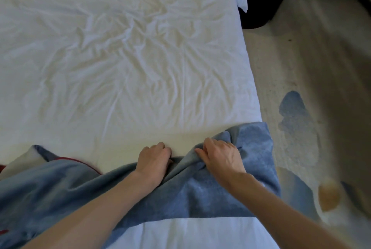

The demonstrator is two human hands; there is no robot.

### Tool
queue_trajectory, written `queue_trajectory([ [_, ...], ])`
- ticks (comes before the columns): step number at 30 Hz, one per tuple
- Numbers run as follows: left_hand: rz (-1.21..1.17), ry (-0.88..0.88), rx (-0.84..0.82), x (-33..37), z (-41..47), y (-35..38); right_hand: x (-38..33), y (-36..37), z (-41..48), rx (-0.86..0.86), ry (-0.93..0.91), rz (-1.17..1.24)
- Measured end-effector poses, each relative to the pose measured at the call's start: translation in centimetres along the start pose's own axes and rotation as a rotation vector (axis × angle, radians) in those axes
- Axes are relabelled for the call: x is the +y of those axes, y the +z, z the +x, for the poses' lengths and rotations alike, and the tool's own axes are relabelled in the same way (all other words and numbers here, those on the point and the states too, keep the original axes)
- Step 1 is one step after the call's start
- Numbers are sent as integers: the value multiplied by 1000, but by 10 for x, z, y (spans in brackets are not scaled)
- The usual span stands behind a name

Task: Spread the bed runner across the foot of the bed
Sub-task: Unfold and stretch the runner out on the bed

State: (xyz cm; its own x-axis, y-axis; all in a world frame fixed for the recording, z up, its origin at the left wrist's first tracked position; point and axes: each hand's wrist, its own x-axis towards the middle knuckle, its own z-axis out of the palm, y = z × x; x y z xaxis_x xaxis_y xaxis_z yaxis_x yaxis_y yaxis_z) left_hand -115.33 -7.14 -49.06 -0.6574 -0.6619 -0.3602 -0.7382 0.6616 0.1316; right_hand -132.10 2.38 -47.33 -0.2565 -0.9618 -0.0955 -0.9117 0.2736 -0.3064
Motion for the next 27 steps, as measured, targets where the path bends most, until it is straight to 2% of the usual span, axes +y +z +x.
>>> queue_trajectory([
  [4, 48, 20, 37, -9, 7, 1, -2, -1, 4, 38, 20, 28],
  [8, 89, -80, 136, -40, 23, -20, -10, -7, 21, 136, -48, -88],
  [15, 128, -145, 292, -84, 73, -54, -19, 4, 76, -27, -3, -170],
  [20, 52, -66, 257, -80, 88, -47, -13, 7, 117, -177, 125, -148],
  [27, -75, -7, 159, -96, 98, -40, -19, 20, 118, -136, 109, -84],
])
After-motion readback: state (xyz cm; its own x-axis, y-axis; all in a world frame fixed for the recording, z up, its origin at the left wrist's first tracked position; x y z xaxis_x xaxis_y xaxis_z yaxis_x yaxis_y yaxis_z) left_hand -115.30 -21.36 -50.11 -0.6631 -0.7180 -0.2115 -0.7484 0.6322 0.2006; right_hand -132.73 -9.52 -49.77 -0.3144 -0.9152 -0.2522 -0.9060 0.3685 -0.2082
